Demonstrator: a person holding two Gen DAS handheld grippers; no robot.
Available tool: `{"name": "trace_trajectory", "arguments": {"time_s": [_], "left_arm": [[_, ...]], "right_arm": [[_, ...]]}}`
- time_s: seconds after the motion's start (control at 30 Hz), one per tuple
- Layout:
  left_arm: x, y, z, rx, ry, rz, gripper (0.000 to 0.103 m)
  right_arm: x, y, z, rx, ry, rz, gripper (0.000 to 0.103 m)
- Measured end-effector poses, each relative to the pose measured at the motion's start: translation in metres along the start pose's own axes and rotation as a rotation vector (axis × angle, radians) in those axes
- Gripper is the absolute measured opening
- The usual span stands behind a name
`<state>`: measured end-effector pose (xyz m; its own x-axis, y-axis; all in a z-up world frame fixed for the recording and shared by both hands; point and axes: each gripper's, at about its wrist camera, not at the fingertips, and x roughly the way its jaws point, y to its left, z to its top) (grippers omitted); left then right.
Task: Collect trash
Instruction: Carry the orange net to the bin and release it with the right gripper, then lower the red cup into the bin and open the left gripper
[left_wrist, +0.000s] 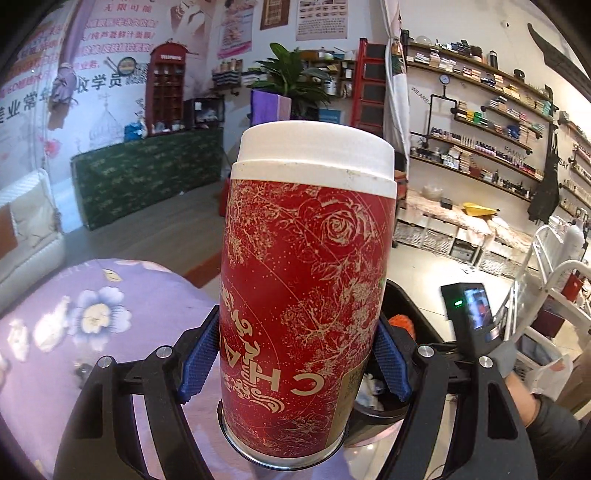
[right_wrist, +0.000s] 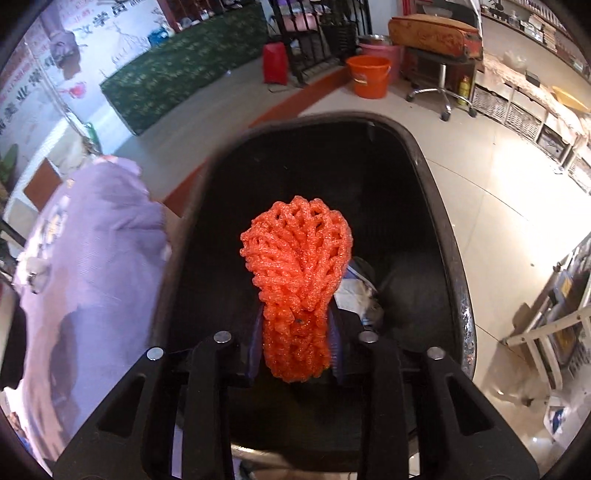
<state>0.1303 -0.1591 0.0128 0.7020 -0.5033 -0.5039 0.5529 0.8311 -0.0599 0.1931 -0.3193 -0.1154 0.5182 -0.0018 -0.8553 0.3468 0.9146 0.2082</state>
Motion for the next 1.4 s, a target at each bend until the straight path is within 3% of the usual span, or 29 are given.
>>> {"name": "trace_trajectory", "arguments": {"time_s": [0.03,0.1,0.43,0.53,0.83,1.17,1.4], "left_arm": [[0.001,-0.003,-0.001,-0.001,0.006,-0.009,0.074],[0.009,-0.007,-0.003,-0.011,0.022,-0.028,0.074],[0.041,-0.028,-0.016,-0.061,0.117,-0.113,0.074],[0.052,-0.034,-0.013,-0.068,0.135,-0.141,0.074],[0.094,-0.064,-0.005,-0.049,0.192,-0.202,0.074],[0.15,-0.087,-0.02,-0.014,0.374,-0.208,0.074],[0.171,-0.093,-0.029,0.02,0.442,-0.201,0.074]], "right_arm": [[0.003,0.0,-0.002,0.003,0.003,-0.006,0.042],[0.008,0.0,-0.005,0.012,0.012,-0.012,0.059],[-0.025,-0.008,-0.013,0.023,-0.066,-0.022,0.063],[-0.046,-0.018,-0.017,0.051,-0.108,-0.023,0.071],[-0.091,-0.05,-0.022,0.131,-0.198,-0.056,0.072],[-0.123,-0.08,-0.029,0.217,-0.283,-0.097,0.072],[-0.135,-0.09,-0.034,0.246,-0.314,-0.1,0.072]]}}
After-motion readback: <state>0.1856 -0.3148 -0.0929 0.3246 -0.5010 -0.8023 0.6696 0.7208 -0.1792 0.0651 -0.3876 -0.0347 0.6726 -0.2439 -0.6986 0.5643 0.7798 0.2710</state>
